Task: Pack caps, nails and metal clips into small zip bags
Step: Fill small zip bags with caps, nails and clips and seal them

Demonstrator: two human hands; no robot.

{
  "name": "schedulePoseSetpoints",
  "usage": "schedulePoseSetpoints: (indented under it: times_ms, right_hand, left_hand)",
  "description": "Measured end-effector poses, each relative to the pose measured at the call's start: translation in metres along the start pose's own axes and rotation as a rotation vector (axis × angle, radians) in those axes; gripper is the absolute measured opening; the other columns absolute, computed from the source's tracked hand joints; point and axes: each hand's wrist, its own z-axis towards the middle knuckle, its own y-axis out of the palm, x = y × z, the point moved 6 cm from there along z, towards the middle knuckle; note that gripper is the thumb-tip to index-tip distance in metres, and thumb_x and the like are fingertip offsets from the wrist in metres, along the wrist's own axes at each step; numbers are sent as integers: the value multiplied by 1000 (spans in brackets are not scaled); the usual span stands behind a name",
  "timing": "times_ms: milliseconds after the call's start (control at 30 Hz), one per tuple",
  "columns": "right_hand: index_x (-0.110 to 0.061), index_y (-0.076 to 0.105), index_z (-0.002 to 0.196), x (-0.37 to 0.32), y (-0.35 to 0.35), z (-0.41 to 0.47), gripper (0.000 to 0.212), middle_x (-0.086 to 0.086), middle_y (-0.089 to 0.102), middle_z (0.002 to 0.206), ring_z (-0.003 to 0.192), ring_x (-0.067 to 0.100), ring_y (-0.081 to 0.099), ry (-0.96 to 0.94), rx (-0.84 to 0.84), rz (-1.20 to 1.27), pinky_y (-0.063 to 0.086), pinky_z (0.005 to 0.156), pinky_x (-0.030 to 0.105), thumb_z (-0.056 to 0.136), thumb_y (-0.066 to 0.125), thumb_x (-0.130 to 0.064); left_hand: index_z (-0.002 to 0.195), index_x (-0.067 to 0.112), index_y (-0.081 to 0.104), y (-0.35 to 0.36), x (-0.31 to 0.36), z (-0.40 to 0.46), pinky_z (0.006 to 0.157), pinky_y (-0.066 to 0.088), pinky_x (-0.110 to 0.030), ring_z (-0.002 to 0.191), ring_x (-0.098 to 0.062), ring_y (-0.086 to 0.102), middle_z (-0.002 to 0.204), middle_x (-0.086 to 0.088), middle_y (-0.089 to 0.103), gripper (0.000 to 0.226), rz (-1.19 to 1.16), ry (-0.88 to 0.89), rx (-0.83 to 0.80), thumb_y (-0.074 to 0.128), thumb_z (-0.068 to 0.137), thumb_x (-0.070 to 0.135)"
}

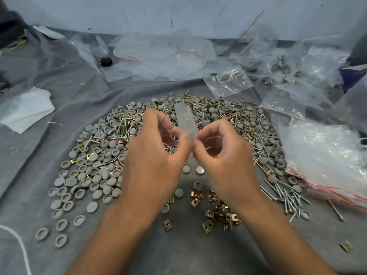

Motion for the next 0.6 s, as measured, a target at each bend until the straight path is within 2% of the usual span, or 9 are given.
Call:
schedulePoseSetpoints:
  times_ms: [67, 167, 267, 367, 433, 500, 533, 600]
  right_hand:
    - [-26, 57, 90, -2, 4, -3, 18, -8, 69, 85, 80, 9, 71, -32, 3, -9, 55, 64, 23, 91, 74, -18]
    - [-27, 55, 87, -1, 2, -4, 20, -8, 69, 82, 76, 10, 71, -17, 52, 15, 50, 58, 17, 91, 74, -21]
    - [-30, 49, 83, 1, -4, -2, 23, -4, 67, 80, 71, 13, 70, -3, 120, -1, 55, 58, 33, 94, 68, -23]
    - [-30, 44, 80, 4, -11, 0, 23, 1, 64, 78, 68, 23, 67, 17, 187, -37, 52, 55, 41, 91, 62, -22]
    - [-29, 44, 80, 5, -15, 2, 19, 0, 63, 76, 66, 20, 65, 26, 205, -57, 50, 52, 39, 88, 61, -25]
    - [-30, 44, 80, 6, -17, 2, 19, -6, 62, 72, 59, 9, 59, 29, 193, -115, 46, 49, 28, 87, 61, -27]
    - [-30, 44, 80, 7, -15, 2, 19, -9, 61, 72, 55, 8, 56, 36, 167, -136, 42, 47, 21, 88, 61, -28]
    - [-32, 45, 83, 8, -6, 0, 20, -13, 64, 74, 54, 7, 57, 53, 64, -116, 40, 46, 17, 91, 63, -29]
  left_hand:
    - [94, 33, 42, -1, 2, -2, 62, 56, -31, 78, 3, 69, 86, 20, 70, 33, 24, 11, 18, 74, 87, 35]
    - [91, 31, 45, -3, 3, -2, 65, 59, -32, 80, 6, 69, 83, 19, 70, 28, 55, 41, 54, 71, 88, 25]
    - [89, 29, 48, -3, 9, -2, 67, 59, -29, 82, 6, 69, 86, 18, 71, 21, 136, 125, 55, 67, 90, 19]
    - [93, 22, 63, -2, 14, -3, 71, 53, -26, 80, -7, 65, 90, 9, 71, 16, 260, 249, 78, 65, 91, 6]
    - [94, 16, 73, -1, 14, -3, 76, 53, -34, 87, -15, 65, 96, 4, 72, 18, 358, 309, 112, 64, 89, 0]
    - [95, 17, 78, 2, 11, -3, 77, 54, -43, 93, -19, 66, 103, 3, 72, 22, 428, 315, 111, 67, 87, 0]
    - [98, 19, 78, 4, 10, -3, 78, 54, -45, 94, -20, 66, 105, 3, 72, 25, 441, 306, 89, 66, 87, 0]
    - [107, 21, 77, 10, 8, -3, 84, 53, -41, 98, -17, 62, 107, 5, 69, 27, 399, 260, 9, 60, 91, 6]
